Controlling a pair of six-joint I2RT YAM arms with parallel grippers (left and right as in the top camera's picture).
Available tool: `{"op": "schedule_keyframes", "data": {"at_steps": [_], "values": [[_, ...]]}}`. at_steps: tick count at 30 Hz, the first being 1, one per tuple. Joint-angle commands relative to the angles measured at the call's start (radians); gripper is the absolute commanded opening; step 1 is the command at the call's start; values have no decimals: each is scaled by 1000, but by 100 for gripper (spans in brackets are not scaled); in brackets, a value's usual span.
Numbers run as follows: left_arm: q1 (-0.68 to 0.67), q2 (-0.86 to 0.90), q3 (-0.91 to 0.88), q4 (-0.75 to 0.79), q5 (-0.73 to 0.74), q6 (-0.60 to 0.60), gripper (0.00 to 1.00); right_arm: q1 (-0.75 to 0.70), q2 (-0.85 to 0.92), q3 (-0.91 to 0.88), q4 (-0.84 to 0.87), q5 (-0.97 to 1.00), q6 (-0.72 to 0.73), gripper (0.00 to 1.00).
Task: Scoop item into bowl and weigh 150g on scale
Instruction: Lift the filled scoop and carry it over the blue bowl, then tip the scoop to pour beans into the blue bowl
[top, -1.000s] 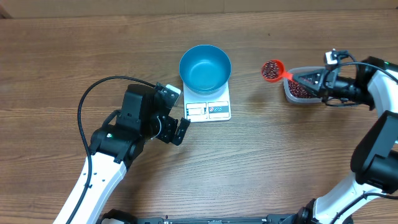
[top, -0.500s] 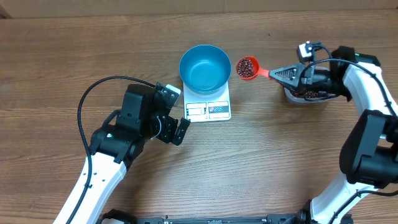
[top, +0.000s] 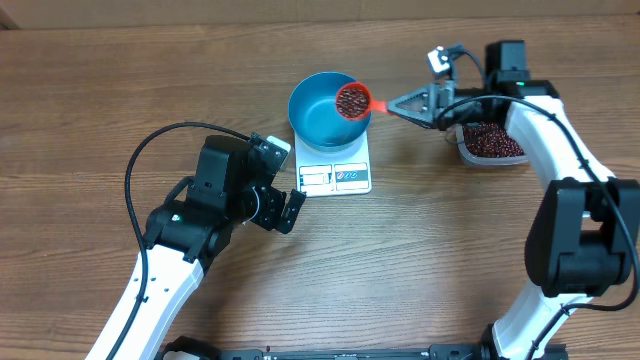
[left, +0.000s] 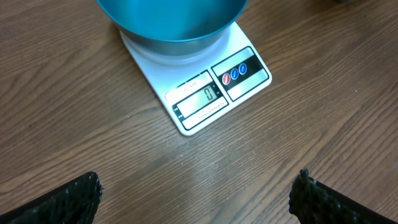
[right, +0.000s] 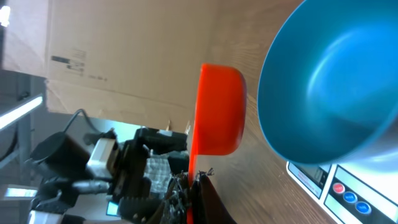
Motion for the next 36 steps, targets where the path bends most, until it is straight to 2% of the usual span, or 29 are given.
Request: {"op": "schedule_keyframes", "data": {"at_steps": [1, 5, 10, 23, 36], "values": [[5, 0, -6, 3, -3, 23, 100, 40, 3, 24, 82, 82, 214, 4], [5, 0, -6, 3, -3, 23, 99, 74, 2, 29, 164, 177, 274, 4], [5, 0, -6, 3, -3, 23, 100, 105, 2, 86, 152, 296, 276, 4], [5, 0, -6, 3, -3, 23, 100, 203, 2, 266, -167, 724, 87, 4], [5, 0, -6, 3, -3, 23, 100, 330, 2, 272, -214, 1061, 34, 4]]}}
